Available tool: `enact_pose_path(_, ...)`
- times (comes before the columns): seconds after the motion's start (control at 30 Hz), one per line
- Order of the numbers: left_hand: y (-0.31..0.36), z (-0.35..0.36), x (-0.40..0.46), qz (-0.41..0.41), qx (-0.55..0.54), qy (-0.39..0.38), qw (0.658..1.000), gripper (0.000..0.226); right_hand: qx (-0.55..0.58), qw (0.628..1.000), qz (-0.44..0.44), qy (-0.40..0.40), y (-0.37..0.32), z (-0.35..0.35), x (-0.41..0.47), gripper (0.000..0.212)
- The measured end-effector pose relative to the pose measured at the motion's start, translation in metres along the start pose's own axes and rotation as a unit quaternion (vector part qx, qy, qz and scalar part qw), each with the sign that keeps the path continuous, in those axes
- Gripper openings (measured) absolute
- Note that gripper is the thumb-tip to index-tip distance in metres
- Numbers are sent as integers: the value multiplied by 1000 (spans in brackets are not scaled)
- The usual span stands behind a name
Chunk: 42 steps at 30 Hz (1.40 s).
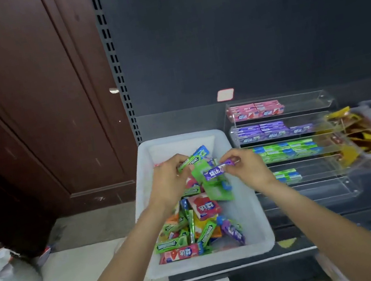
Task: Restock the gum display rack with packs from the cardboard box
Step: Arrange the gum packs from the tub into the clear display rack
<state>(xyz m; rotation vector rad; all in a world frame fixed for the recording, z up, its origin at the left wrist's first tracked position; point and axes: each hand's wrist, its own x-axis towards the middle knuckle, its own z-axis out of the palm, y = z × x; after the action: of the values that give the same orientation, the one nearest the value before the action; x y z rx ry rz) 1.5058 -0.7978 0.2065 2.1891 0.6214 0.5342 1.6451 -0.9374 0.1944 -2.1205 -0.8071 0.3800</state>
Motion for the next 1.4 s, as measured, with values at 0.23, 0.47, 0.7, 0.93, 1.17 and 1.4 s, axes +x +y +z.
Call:
enact_pose_path(0.23,86,101,57,26,9,3,1000,16,38,993,-8,107,76,-134,34,22)
enact_pose_path(0.47,144,171,98,9,23,23,999,22,16,994,-37,98,142,-221,84,20)
enact_pose_path(0.7,157,195,112,-24,57,32,998,24,-19,997,-54,45,174,-234,112,12)
enact_pose_path(0.93,160,204,114,-49,61,31,996,24,-94,991,-52,-74,188,-232,123,29)
enact_pose_path(1.17,167,212,115,-51,66,20,996,25,-129,981,-70,-130,183,-227,126,18)
enact_pose_path(1.4,166,213,114,-54,72,15,996,26,-150,975,-81,-142,176,-222,125,23)
